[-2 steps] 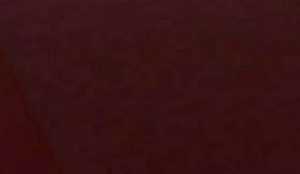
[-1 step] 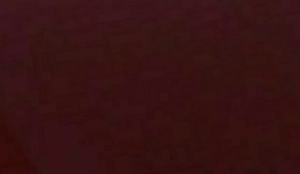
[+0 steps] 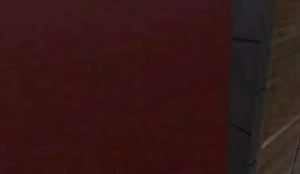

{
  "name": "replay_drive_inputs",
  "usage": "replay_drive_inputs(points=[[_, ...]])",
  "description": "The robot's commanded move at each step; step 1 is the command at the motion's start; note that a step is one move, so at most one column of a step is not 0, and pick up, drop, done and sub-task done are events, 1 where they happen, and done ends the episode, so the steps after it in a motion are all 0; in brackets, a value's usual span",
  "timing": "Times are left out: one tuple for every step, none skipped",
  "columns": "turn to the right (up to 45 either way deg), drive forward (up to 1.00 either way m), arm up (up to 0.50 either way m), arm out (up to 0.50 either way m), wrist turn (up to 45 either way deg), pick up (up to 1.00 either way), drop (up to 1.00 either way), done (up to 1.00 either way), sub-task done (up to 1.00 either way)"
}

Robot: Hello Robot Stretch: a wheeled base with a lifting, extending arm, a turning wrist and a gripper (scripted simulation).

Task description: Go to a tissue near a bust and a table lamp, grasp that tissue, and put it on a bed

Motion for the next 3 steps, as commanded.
replay_drive_inputs(points=[[45.0,0.0,0.0,0.0,0.0,0.0,0.0,0.0,0.0],[45.0,0.0,0.0,0.0,0.0,0.0,0.0,0.0,0.0],[3.0,0.0,0.0,0.0,0.0,0.0,0.0,0.0,0.0]])
